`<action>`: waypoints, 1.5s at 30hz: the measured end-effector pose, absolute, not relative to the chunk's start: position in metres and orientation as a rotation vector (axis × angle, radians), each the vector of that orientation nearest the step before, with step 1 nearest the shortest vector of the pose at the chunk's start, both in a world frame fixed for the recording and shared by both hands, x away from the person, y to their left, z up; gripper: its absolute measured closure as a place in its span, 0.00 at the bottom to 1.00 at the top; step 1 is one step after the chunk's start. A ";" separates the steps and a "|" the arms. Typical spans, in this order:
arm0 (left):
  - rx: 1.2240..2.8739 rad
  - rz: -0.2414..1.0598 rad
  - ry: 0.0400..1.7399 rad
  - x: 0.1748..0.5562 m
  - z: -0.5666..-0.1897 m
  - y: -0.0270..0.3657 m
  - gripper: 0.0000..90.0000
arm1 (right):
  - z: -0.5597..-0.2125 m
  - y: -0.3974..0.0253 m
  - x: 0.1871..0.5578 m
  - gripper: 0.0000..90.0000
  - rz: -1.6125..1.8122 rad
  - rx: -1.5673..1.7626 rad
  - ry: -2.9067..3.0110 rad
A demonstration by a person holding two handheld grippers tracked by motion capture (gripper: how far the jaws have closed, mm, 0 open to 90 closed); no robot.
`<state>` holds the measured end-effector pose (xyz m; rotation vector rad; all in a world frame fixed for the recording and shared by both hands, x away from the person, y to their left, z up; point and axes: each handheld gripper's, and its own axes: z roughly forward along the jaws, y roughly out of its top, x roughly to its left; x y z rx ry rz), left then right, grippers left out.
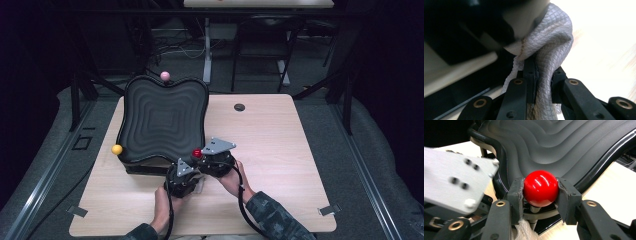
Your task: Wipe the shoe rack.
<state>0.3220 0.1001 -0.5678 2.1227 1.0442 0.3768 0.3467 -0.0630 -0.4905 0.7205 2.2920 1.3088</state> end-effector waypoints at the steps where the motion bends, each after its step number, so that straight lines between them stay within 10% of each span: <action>1: 2.150 0.355 1.049 0.324 -0.570 0.100 0.88 | -0.491 -0.063 0.347 0.67 1.310 0.721 2.292; 45: 2.063 0.456 1.269 0.323 -0.573 0.142 0.88 | -0.490 -0.062 0.347 0.67 1.293 0.713 2.291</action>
